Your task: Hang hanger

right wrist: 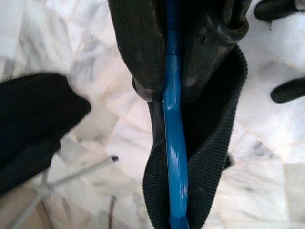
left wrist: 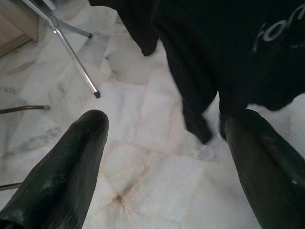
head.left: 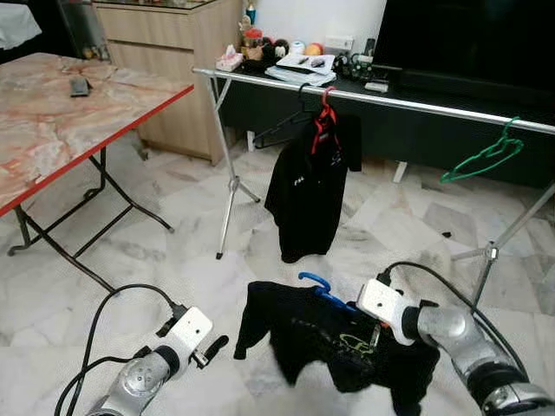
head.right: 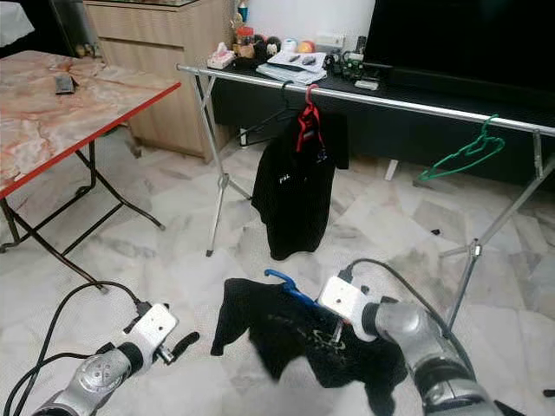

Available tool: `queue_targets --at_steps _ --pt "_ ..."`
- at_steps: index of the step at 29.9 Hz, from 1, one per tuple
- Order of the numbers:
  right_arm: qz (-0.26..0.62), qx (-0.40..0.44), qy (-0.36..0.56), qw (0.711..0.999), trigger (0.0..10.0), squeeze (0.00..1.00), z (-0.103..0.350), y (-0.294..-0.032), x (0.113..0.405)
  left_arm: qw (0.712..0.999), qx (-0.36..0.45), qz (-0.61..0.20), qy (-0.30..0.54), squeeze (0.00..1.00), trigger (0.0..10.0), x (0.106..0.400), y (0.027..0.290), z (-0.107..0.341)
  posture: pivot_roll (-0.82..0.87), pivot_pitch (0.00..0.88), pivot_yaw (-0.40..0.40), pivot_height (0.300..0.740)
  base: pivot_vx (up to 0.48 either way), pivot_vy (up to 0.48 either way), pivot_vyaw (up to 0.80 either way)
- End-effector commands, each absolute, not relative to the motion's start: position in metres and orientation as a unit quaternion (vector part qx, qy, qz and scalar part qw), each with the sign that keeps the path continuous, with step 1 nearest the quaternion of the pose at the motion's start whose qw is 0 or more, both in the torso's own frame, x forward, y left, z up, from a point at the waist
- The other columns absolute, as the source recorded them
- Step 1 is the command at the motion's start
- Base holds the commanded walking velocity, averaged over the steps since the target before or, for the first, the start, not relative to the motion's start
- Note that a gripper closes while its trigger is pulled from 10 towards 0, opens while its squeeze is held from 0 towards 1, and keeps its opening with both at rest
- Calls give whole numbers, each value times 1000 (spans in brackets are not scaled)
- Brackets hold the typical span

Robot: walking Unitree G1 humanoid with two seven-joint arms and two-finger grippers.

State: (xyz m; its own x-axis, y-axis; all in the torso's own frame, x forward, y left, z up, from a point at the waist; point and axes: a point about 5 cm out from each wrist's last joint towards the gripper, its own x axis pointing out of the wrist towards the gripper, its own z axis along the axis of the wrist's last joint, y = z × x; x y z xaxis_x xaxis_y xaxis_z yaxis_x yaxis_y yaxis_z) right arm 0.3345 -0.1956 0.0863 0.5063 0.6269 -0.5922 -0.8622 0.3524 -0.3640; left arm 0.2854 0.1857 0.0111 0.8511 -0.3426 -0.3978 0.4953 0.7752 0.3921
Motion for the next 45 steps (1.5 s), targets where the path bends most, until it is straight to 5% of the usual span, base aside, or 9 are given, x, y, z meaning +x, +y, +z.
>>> queue_targets --at_steps 1,8,21,22,23,24,45 --pt "495 -339 131 789 10000 0 109 -185 343 922 263 -234 159 0 10000 284 187 9 13 9 -32 740 0 0 0" --pt "578 -345 110 732 10000 0 120 -175 334 921 266 -240 152 0 10000 291 179 14 4 25 -40 740 0 0 0" --pt "596 -357 98 713 10000 0 130 -179 330 913 271 -263 155 0 10000 293 172 14 -6 46 -36 740 0 0 0" --pt "596 -356 93 713 10000 0 134 -178 331 912 270 -266 155 0 3255 293 171 13 -7 49 -35 740 0 0 0" --pt "597 -357 89 713 10000 0 136 -178 331 912 269 -267 155 0 549 293 170 13 -8 49 -35 740 0 0 0" --pt "597 -359 83 713 10000 0 139 -177 332 912 268 -270 155 0 0 293 169 13 -9 50 -35 740 0 0 0" --pt "598 -364 63 711 10000 0 155 -173 331 912 272 -267 154 0 0 297 166 15 -11 56 -39 740 0 0 0"
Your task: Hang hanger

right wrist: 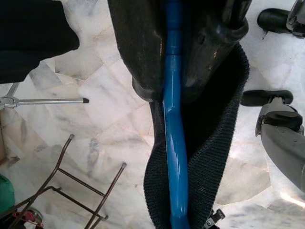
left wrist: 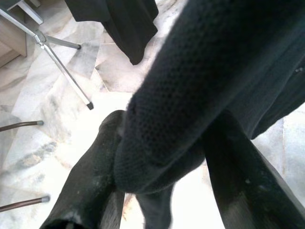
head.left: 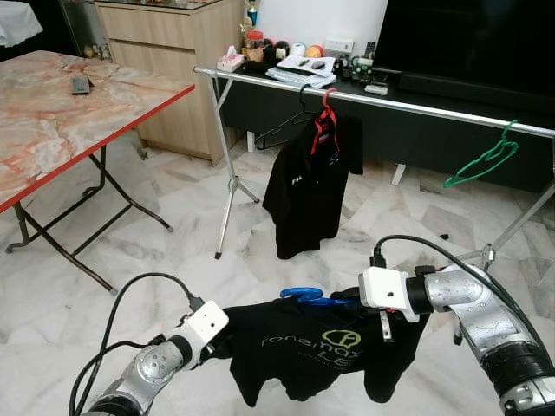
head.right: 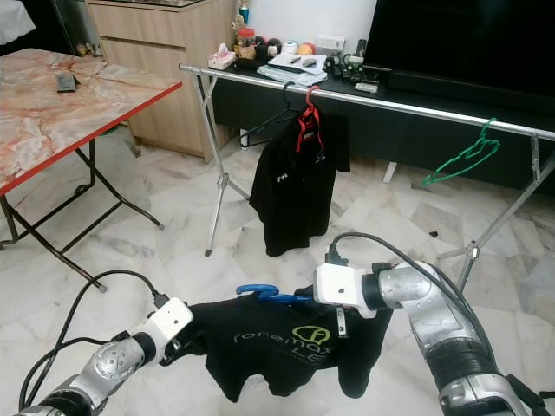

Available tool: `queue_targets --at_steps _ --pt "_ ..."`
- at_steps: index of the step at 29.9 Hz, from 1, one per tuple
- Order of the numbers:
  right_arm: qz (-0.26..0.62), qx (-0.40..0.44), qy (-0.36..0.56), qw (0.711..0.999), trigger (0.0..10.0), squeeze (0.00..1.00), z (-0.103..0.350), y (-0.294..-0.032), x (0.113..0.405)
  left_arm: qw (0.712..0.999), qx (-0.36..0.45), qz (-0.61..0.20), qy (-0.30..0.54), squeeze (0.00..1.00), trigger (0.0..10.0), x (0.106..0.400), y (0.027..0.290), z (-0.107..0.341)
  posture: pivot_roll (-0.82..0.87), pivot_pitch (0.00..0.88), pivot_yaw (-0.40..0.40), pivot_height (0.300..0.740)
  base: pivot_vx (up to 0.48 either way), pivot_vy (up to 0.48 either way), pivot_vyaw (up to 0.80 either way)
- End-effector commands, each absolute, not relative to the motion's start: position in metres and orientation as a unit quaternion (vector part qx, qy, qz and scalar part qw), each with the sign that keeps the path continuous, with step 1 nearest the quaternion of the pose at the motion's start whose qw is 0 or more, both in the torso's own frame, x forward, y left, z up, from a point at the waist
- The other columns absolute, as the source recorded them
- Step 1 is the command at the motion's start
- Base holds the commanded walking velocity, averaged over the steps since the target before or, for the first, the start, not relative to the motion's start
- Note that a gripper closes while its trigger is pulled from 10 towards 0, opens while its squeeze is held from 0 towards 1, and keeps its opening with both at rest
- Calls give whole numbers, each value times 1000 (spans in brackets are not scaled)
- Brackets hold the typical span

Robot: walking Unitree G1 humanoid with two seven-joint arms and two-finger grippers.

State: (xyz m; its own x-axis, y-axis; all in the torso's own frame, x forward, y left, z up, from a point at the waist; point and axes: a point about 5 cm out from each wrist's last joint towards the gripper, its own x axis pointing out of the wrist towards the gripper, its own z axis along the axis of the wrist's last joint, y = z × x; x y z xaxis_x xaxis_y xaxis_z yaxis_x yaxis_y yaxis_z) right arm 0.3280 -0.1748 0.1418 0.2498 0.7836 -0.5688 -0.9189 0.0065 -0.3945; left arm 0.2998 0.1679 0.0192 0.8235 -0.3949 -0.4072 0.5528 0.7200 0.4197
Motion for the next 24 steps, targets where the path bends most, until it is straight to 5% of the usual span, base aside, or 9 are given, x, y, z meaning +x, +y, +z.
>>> queue_targets --at_steps 1,24 --pt "596 -365 64 713 10000 0 155 -173 332 911 272 -267 155 0 0 296 167 15 -10 56 -39 740 0 0 0" --pt "581 -372 71 720 10000 0 155 -178 333 913 273 -253 165 0 0 295 172 13 -5 56 -35 740 0 0 0"
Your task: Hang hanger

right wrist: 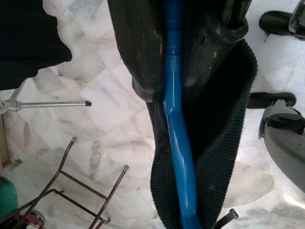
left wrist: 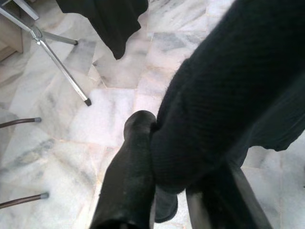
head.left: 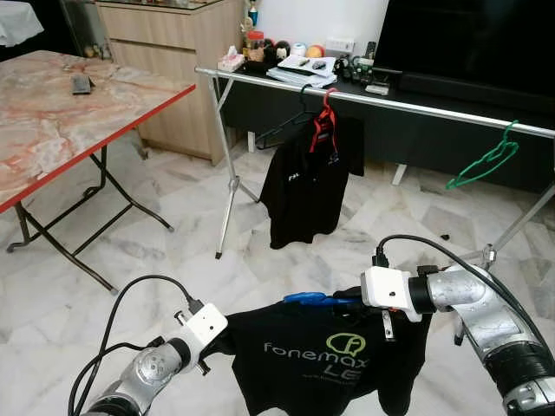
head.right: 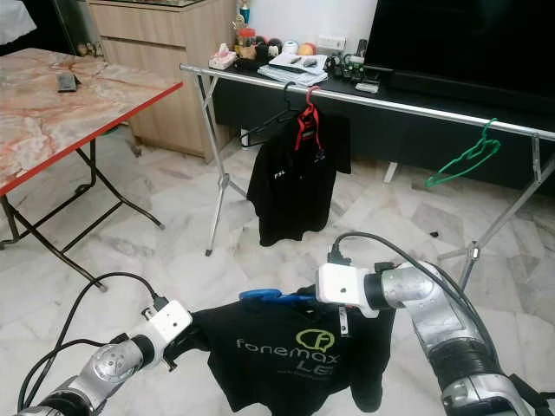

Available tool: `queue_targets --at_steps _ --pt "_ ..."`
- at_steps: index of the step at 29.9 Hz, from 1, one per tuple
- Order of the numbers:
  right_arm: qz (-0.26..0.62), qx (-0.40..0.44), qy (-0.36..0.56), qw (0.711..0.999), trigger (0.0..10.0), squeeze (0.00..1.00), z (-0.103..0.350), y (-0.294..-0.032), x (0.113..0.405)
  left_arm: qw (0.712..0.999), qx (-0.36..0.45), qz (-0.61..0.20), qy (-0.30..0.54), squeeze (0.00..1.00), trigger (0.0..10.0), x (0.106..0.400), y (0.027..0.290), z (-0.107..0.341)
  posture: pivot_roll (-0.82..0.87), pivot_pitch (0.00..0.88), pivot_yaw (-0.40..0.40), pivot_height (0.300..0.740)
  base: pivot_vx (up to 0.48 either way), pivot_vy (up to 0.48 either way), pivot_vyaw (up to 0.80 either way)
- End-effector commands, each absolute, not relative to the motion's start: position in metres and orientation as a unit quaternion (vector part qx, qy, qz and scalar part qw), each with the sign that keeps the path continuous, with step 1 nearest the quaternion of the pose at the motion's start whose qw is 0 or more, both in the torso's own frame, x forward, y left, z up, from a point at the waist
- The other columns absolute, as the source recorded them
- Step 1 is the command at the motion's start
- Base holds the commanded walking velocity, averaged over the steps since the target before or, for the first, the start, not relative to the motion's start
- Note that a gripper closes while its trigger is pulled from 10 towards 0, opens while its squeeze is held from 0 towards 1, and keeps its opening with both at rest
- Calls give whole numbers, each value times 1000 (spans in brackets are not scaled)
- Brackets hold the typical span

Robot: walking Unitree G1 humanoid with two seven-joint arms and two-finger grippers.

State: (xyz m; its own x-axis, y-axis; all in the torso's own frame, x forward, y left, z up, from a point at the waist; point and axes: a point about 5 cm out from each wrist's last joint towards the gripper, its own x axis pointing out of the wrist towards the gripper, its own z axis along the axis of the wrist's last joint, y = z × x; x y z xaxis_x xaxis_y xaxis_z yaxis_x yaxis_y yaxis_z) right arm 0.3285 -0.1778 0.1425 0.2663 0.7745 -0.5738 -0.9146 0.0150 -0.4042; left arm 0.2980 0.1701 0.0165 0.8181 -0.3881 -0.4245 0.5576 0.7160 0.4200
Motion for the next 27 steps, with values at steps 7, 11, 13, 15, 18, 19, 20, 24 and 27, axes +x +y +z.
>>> queue_targets --at_steps 7,11,13,15,18,19,20,24,27 --pt "551 -388 90 733 10000 0 149 -189 335 945 244 -68 208 0 0 298 213 12 -5 56 -35 740 0 0 0" --pt "528 -390 93 749 10000 0 150 -195 338 950 205 16 237 0 0 291 231 7 -3 57 -35 740 0 0 0" --pt "526 -390 99 749 10000 0 149 -198 337 951 192 37 241 0 0 289 235 6 -2 59 -35 740 0 0 0" --pt "523 -395 106 748 10000 0 147 -202 335 950 167 87 248 0 0 285 244 5 -3 59 -35 740 0 0 0" --pt "525 -388 107 750 10000 0 144 -202 333 963 106 76 237 0 0 286 238 4 -5 60 -33 740 0 0 0" --pt "526 -387 107 750 10000 0 144 -202 332 969 100 36 223 0 0 289 229 6 -5 60 -33 740 0 0 0" --pt "527 -387 107 749 10000 0 144 -202 332 972 101 8 214 0 0 291 222 8 -5 60 -33 740 0 0 0" --pt "529 -390 105 746 10000 0 144 -200 332 962 172 -81 197 0 7765 294 206 10 -4 60 -33 740 0 0 0" --pt "538 -399 96 737 10000 0 148 -195 334 936 241 -182 178 1000 10000 294 186 10 -6 58 -30 740 0 0 0"
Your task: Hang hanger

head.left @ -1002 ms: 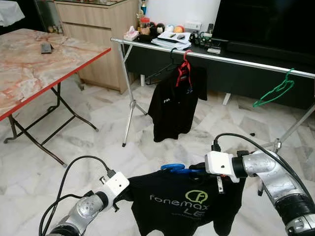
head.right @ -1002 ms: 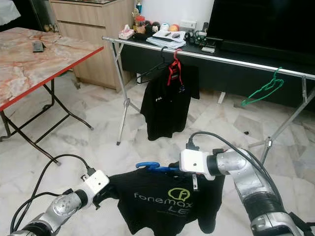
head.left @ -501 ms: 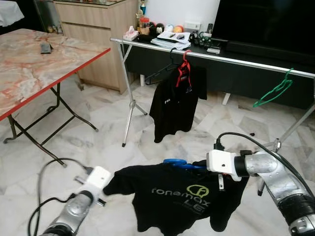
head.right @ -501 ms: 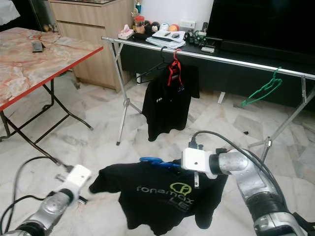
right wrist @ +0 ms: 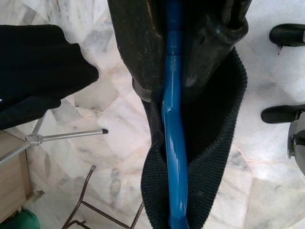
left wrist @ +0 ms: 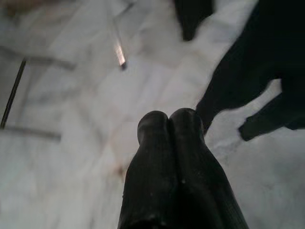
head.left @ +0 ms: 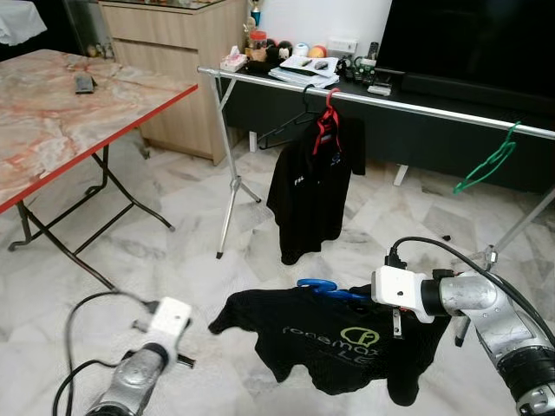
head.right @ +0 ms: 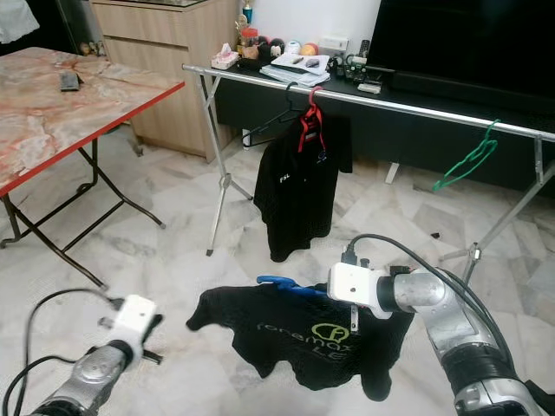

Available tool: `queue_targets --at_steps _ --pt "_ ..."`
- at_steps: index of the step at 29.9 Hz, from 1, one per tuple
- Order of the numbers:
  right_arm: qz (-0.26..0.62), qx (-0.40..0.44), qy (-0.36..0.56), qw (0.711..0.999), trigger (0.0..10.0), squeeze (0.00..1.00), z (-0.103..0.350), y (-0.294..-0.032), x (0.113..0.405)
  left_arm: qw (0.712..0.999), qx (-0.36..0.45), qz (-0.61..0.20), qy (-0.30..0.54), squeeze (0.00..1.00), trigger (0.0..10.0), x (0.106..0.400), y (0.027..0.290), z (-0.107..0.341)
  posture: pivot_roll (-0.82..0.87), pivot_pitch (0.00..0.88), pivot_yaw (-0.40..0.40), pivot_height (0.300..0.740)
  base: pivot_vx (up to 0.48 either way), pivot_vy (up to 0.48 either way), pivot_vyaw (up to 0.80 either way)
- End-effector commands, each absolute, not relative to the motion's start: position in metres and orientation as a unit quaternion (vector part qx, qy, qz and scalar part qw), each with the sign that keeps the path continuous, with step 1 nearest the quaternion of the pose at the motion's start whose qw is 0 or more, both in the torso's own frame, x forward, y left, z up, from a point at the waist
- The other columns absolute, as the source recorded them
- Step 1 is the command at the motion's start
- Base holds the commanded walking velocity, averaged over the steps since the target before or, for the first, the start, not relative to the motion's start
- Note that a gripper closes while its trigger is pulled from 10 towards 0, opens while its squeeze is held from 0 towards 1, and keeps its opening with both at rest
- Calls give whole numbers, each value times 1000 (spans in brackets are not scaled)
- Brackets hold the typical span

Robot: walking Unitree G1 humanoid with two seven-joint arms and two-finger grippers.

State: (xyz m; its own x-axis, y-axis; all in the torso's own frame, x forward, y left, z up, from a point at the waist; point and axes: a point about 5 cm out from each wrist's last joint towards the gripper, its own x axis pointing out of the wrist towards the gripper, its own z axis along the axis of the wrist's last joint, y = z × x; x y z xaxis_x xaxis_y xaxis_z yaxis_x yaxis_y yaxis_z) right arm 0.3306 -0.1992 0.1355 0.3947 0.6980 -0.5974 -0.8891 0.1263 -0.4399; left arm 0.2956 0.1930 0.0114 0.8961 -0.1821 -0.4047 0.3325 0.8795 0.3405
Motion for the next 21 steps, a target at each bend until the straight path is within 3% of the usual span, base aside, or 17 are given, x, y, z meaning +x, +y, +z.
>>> queue_targets --at_steps 1,9,12,21 --pt "538 -399 96 737 10000 0 148 -195 334 936 241 -182 178 1000 10000 294 186 10 -6 58 -30 740 0 0 0" --pt "547 -423 73 719 10000 0 167 -191 337 921 259 -242 159 1000 10000 294 174 13 -17 61 -33 740 0 0 0" --pt "556 -429 56 710 10000 0 176 -186 336 903 286 -280 155 1000 10000 293 170 14 -20 62 -35 740 0 0 0" --pt "562 -436 50 701 10000 0 182 -185 335 903 302 -264 157 1000 10000 296 172 15 -24 58 -35 740 0 0 0"
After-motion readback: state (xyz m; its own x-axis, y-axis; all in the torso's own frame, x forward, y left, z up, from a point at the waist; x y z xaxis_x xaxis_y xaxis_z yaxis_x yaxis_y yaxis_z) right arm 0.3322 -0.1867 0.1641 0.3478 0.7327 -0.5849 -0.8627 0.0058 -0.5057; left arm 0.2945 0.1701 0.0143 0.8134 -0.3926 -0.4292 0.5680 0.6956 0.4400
